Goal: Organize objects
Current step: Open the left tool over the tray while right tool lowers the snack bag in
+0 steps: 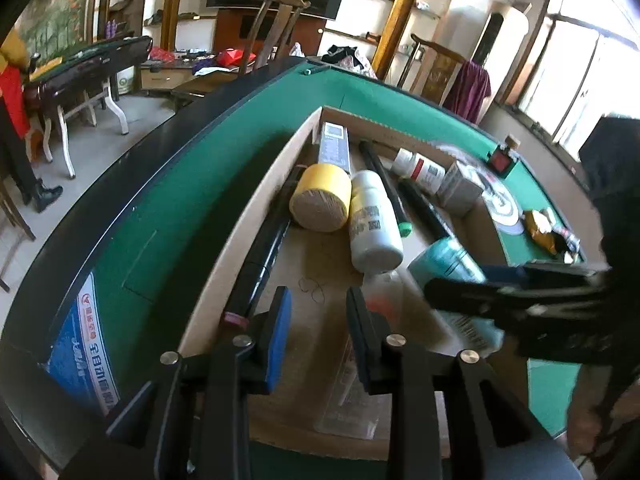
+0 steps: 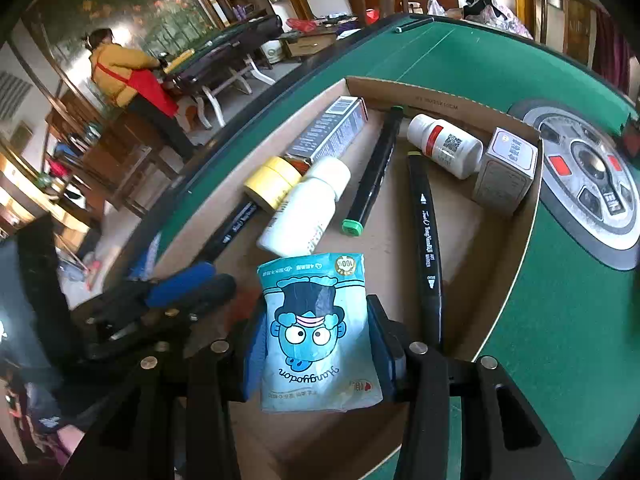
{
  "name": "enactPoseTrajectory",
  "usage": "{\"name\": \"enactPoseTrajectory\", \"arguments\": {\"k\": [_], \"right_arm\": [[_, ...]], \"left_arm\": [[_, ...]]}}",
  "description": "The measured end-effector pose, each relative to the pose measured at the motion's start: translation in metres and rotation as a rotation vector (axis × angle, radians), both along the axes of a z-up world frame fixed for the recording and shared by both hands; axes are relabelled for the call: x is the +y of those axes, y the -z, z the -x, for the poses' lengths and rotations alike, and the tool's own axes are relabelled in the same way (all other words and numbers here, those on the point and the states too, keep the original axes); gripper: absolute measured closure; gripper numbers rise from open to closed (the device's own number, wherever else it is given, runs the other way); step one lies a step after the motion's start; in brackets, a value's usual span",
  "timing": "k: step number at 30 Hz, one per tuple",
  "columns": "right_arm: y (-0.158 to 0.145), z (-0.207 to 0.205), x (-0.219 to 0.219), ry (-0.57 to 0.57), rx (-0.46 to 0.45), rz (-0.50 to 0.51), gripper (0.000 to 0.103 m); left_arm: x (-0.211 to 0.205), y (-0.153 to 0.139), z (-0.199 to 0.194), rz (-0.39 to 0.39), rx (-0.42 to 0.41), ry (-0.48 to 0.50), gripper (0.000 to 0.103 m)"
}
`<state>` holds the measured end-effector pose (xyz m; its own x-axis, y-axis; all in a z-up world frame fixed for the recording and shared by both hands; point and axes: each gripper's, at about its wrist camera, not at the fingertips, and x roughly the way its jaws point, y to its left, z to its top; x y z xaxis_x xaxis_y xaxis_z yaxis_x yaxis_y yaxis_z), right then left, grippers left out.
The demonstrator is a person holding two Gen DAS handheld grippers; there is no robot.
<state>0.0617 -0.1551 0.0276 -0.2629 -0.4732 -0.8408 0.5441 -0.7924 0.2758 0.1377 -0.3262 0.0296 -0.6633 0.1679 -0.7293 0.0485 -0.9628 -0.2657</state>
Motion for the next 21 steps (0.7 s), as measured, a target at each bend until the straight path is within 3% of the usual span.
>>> {"name": "enactPoseTrajectory", "arguments": {"k": [2,3,9,16,21], "right_arm": [[0.004,0.001,-0.003,0.000,-0.001,-0.012,0.053],[0.007,0.001,-0.005,0.001,-0.007,-0.018,0.053],[0.011,0.000,-0.008,0.004,-0.004,-0.030,0.050],[0.007,-0.008,-0.010,0.006,0.046,-0.071,0.046],[-0.008,-0.020,-0.008,-0.004,0.110,-0.070,0.030]], "left_arm": [[-0.004,-0.005,-0.003,-0.040,0.017,-0.001,0.066],[-0.006,-0.008,-0.006,-0.040,0.028,-0.009,0.056],[-0.016,-0.028,-0.022,-0.045,0.114,-0.037,0.032],[-0.022,-0.030,-0.028,-0.077,0.108,-0.063,0.025],[-0.023,-0.036,-0.034,-0.087,0.104,-0.073,0.023]]}}
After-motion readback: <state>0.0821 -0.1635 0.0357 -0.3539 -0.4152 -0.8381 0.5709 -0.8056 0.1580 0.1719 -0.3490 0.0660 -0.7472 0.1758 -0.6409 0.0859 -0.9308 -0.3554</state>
